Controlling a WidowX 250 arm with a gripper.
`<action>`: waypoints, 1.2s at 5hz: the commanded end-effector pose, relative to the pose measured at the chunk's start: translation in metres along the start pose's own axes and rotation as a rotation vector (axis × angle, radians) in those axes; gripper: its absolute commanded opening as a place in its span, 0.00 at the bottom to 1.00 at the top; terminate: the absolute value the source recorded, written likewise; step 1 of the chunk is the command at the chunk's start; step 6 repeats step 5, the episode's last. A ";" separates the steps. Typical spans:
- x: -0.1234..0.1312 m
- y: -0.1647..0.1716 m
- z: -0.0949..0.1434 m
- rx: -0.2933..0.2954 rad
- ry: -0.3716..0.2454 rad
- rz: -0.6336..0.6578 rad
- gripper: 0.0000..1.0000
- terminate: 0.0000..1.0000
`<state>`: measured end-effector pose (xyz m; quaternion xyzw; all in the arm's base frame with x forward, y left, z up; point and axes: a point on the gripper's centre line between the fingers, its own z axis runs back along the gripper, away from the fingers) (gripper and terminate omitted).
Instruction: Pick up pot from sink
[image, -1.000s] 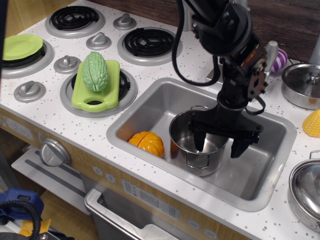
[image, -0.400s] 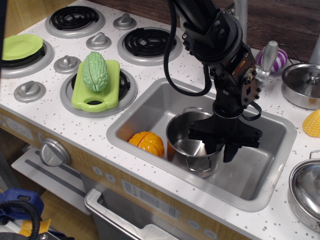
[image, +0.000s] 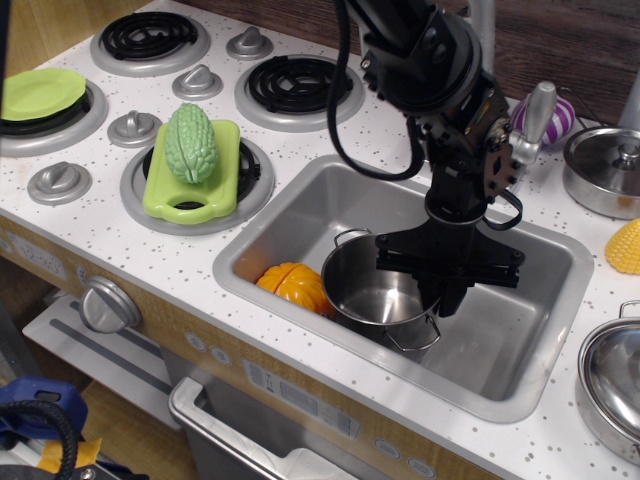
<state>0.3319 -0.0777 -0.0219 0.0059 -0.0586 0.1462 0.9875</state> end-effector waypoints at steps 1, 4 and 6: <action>0.018 -0.010 0.052 0.111 -0.095 -0.082 0.00 0.00; 0.029 -0.019 0.108 0.171 -0.076 -0.087 0.00 0.00; 0.032 -0.015 0.109 0.104 -0.037 -0.071 0.00 1.00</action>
